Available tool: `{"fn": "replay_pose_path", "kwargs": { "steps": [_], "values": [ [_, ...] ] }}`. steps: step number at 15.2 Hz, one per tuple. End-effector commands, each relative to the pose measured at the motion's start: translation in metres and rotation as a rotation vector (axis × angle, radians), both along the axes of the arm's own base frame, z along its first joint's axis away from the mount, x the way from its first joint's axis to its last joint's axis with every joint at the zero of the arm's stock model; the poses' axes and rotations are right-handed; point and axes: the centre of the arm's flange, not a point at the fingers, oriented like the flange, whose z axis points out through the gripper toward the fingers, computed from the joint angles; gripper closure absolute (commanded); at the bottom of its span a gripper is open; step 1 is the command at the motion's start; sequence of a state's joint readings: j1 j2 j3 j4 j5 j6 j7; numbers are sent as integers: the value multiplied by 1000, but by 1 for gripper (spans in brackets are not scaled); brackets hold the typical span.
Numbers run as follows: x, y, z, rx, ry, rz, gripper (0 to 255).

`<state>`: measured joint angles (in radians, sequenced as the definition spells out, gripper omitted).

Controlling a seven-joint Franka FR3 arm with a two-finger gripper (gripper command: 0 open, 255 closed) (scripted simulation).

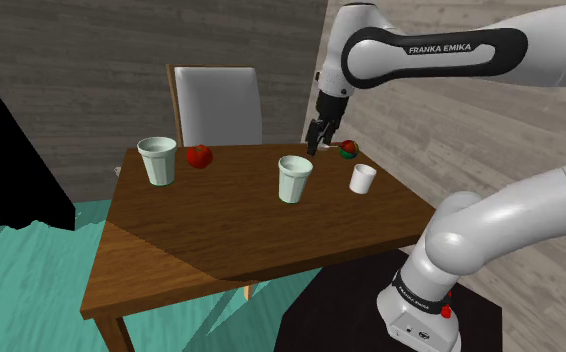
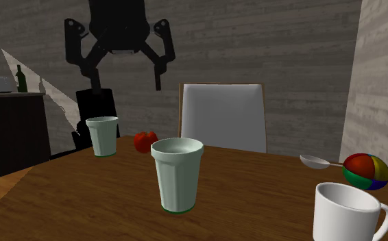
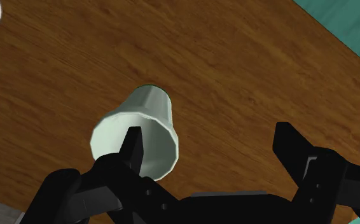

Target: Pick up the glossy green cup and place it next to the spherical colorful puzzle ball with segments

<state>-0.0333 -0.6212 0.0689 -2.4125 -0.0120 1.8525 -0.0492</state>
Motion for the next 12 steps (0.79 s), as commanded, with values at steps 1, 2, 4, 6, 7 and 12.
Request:
{"fn": "replay_pose_path", "kwargs": {
  "steps": [1, 2, 4, 6, 7, 12],
  "values": [
    [21, 3, -23, -22, 6, -11, 0],
    [31, 4, -32, -32, 10, -17, 0],
    [50, 3, -51, -54, 17, -30, 0],
    [70, 3, -70, -76, 25, -42, 0],
    [80, 2, -80, -87, 28, -48, 0],
    [123, -3, -124, -136, 45, -75, 0]
  ]
}}
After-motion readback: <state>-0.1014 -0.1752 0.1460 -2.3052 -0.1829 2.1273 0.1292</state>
